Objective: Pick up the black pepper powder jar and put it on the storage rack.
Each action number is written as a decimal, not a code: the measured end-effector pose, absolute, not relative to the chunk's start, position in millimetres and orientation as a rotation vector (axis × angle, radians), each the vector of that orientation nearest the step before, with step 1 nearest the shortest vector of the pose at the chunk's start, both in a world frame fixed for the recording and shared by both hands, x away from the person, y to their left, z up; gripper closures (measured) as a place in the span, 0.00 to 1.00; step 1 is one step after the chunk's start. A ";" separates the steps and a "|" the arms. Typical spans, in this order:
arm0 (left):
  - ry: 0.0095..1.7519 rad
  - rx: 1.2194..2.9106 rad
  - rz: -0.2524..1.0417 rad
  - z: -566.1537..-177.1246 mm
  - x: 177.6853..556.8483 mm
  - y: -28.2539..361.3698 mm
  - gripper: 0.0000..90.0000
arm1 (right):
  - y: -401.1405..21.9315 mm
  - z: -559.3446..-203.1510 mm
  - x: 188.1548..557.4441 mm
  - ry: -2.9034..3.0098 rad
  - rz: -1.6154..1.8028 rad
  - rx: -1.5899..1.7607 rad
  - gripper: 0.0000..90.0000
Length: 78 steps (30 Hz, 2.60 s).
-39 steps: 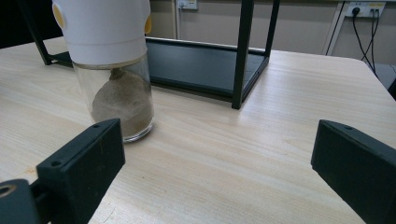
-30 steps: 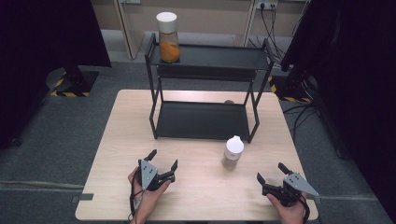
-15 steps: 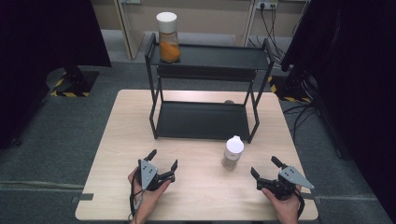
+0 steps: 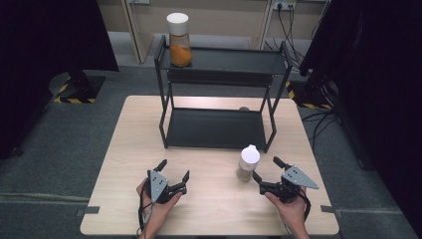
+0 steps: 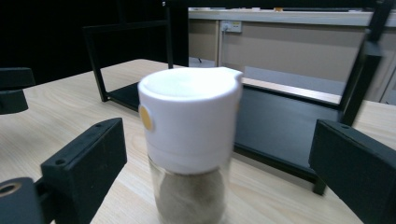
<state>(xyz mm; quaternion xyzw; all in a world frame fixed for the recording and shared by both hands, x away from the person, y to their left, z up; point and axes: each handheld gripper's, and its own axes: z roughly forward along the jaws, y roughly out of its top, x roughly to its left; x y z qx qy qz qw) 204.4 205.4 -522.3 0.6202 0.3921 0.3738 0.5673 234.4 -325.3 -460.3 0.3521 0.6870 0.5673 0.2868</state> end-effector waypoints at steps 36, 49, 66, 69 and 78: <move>0.919 1.460 0.875 -522.1 204.8 206.0 0.12 | -279.3 -464.9 258.9 1.864 1.440 0.958 0.28; 0.916 1.462 0.875 -522.1 204.8 206.2 0.12 | -280.1 -471.0 258.8 1.848 1.469 0.976 0.34; 0.917 1.463 0.877 -521.9 204.8 205.7 0.12 | -293.2 -453.4 249.6 1.748 1.518 0.944 0.34; 0.920 1.461 0.876 -521.9 204.8 205.7 0.12 | -296.1 -448.5 249.1 1.734 1.525 0.939 0.34; 0.920 1.462 0.879 -521.9 204.7 205.1 0.12 | -305.1 -433.1 250.6 1.685 1.543 0.934 0.34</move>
